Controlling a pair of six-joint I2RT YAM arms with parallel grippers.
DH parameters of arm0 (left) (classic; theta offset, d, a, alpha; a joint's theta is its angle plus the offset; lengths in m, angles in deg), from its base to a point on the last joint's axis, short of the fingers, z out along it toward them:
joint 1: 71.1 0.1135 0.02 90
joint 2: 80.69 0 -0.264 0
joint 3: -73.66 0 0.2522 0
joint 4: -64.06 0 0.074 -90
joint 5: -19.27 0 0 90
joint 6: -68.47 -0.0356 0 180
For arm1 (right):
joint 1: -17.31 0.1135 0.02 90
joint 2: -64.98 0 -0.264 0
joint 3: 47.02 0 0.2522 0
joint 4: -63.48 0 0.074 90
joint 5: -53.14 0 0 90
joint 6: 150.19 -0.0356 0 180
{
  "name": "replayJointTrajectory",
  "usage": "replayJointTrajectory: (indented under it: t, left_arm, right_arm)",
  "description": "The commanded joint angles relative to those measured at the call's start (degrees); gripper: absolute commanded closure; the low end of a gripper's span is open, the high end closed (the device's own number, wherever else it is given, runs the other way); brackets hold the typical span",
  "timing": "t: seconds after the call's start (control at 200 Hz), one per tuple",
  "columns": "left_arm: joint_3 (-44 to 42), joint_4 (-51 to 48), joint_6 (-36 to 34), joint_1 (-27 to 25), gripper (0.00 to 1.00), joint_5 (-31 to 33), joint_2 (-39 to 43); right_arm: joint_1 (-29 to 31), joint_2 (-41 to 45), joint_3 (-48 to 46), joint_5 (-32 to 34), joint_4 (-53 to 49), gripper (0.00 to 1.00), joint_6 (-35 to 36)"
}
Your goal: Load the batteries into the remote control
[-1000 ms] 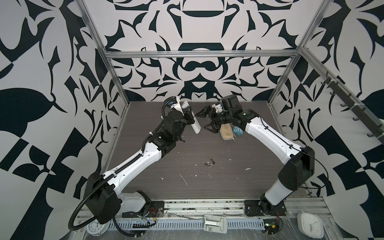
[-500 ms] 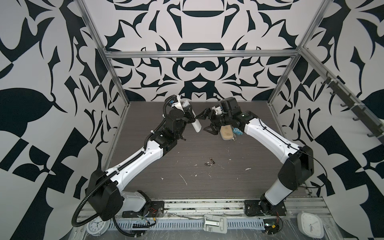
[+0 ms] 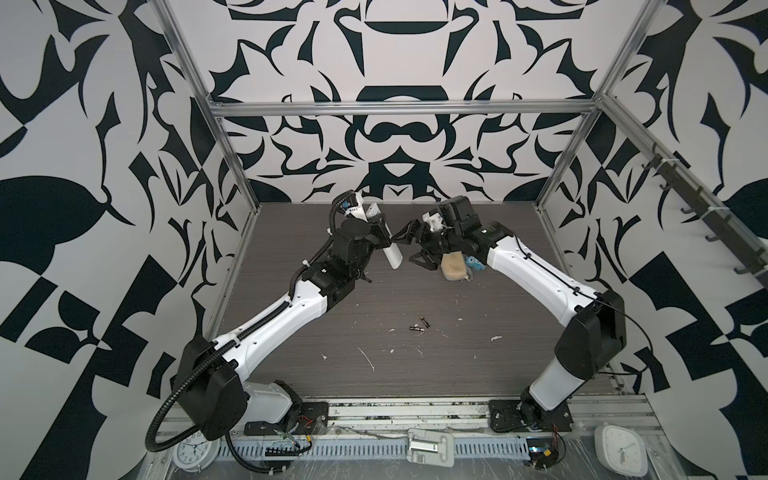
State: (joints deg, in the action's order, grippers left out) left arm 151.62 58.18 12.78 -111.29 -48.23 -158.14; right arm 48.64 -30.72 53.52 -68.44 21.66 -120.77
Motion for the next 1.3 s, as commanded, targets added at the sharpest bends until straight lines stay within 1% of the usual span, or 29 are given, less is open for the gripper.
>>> replayJointTrajectory:
  t: [0.0, 0.3, 0.615, 0.75, 0.81, 1.075, 1.295]
  left_arm:
    - [0.9, 8.1, 1.9, -0.2, 1.0, -1.1, 1.2]
    - [0.2, 8.0, 1.7, -0.2, 1.0, -0.6, 1.9]
    - [-0.2, 6.3, -0.1, -0.2, 1.0, 0.1, 2.9]
    - [-0.2, 4.8, -1.4, -0.3, 1.0, 0.6, 3.2]
    - [-0.4, 4.2, -1.9, -0.3, 1.0, 1.0, 3.6]
    - [-0.6, 2.0, -3.7, -0.3, 1.0, 1.3, 4.0]
    - [-0.6, 1.9, -3.6, -0.3, 1.0, 1.3, 4.0]
  right_arm:
    - [0.9, -1.2, -0.3, 3.8, -7.8, 0.11, 4.3]
    - [0.9, -0.6, -1.4, 5.0, -9.2, 0.12, 5.3]
    - [0.9, 0.8, -2.2, 6.2, -10.3, 0.13, 6.2]
    - [0.9, 1.0, -2.3, 7.4, -11.5, 0.18, 6.6]
    - [0.9, 1.0, -2.2, 7.6, -12.0, 0.19, 7.0]
    - [0.9, 1.1, -2.2, 8.3, -12.4, 0.2, 7.1]
    - [0.9, 1.7, -1.4, 8.0, -11.9, 0.2, 7.4]
